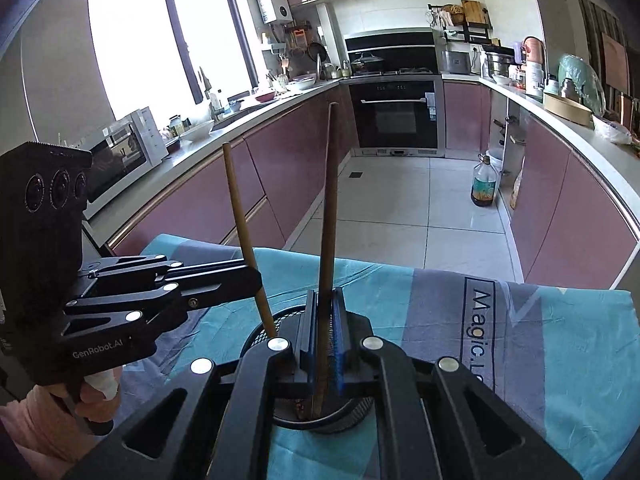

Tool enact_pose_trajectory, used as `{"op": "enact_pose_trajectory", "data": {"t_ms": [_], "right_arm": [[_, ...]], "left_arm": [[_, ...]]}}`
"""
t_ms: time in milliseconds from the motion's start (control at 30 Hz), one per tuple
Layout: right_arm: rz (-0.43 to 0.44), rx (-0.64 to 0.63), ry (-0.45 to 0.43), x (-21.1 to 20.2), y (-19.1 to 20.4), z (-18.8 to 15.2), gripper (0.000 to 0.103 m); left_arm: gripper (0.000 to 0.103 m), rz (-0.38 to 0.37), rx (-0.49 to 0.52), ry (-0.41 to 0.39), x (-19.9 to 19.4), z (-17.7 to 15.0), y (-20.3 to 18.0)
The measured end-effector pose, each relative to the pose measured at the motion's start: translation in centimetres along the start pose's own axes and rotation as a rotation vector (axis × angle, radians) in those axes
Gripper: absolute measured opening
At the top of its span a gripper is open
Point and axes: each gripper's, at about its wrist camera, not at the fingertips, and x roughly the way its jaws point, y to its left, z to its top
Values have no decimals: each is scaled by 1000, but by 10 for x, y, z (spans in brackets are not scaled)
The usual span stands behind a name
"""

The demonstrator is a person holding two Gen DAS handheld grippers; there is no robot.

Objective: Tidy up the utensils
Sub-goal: 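Lower the left tool's chopstick into the mesh cup and open while the right tool does likewise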

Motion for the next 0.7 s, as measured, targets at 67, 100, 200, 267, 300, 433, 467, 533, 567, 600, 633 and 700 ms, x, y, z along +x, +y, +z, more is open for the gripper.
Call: {"op": "enact_pose_trajectory", "data": {"t_ms": [67,100,200,267,300,433,467,533,567,600,633,700], "right_arm": [[-4,15,2,2,-3,1,8],[-7,23,2,3,-3,1,8],[-19,39,-3,3,-5,1,9],[-19,44,-14,1,-6,0,11],[-18,45,-21,0,-5,-2,13],[-25,47,-62,-13,-5,-5,22],[-15,45,-75,-19,-3,-7,24],[-1,32,-100,-31,2,-12,27],[12,20,-110,-37,5,-15,30],[24,9,-117,-43,9,-18,32],[35,-3,-122,-48,13,-23,36],[59,-34,-114,-53,22,-33,38]], "left_arm": [[11,12,1,5,6,-1,3],[11,16,0,7,8,-1,4],[15,37,-4,3,9,-2,9],[19,46,2,-11,6,-5,8],[21,51,2,-20,3,-6,8],[28,91,-4,-60,-12,-12,12],[33,103,-4,-75,-18,-16,10],[36,137,4,-107,-32,-23,9],[39,154,10,-118,-38,-28,8],[42,165,13,-125,-44,-32,9],[44,179,18,-130,-51,-37,10],[49,210,22,-126,-60,-51,12]]}}
